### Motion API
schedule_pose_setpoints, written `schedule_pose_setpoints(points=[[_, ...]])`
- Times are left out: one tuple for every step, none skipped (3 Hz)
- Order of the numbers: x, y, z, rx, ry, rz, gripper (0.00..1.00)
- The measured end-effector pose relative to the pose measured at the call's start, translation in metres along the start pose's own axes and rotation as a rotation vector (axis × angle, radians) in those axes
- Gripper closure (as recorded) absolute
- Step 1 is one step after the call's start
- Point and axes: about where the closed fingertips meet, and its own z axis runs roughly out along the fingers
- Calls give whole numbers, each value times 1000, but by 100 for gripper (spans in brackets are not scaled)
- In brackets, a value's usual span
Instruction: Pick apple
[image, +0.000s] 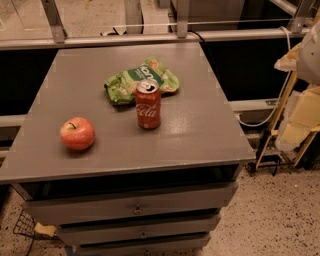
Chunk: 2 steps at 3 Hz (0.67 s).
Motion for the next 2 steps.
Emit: schedule_pose_setpoints(points=[[0,0,0,0,0,0,0],[-48,-10,4,-21,-75,-146,0]])
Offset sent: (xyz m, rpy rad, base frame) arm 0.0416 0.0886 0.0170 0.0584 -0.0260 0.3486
